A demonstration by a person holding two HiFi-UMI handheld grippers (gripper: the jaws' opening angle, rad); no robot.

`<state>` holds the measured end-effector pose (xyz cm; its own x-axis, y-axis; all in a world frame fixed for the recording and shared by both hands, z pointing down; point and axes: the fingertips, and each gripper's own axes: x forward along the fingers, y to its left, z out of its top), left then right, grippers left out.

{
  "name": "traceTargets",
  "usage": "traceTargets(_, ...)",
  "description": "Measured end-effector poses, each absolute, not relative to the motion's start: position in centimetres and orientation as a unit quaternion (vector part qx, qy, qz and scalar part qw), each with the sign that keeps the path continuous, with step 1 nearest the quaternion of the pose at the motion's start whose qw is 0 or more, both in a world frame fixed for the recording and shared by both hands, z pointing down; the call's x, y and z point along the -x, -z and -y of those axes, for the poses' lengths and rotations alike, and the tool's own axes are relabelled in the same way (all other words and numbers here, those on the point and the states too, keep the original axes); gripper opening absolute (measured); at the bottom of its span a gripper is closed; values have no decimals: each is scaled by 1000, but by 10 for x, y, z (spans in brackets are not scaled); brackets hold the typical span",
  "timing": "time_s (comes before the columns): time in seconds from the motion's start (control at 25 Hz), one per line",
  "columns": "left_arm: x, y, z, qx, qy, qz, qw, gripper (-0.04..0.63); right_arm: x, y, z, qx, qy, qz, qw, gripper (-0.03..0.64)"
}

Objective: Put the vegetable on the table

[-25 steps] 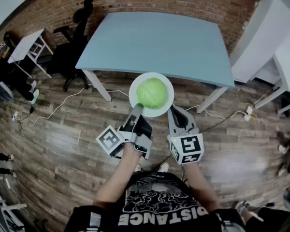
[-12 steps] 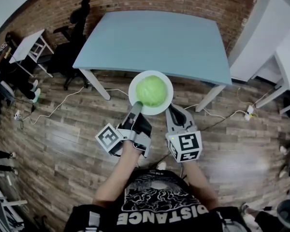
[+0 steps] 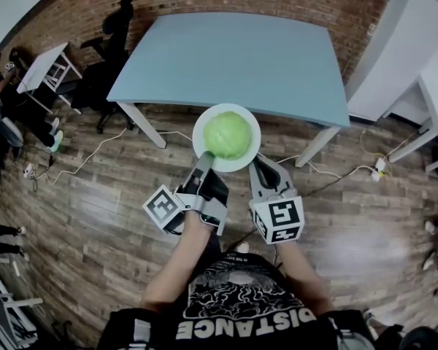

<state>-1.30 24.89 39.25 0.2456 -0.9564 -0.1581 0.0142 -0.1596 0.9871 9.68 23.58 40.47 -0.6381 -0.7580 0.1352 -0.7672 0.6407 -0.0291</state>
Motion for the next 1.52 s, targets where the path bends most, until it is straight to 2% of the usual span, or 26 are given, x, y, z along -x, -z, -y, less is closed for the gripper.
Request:
traceTargets(0.44, 11, -410, -194, -596, 464, 382, 532, 12, -101, -416, -186, -440, -43, 895, 68, 9)
traceTargets(1.52, 92, -421, -9, -600, 433, 355, 572, 14, -21, -421, -12, -481, -58, 867, 112, 9)
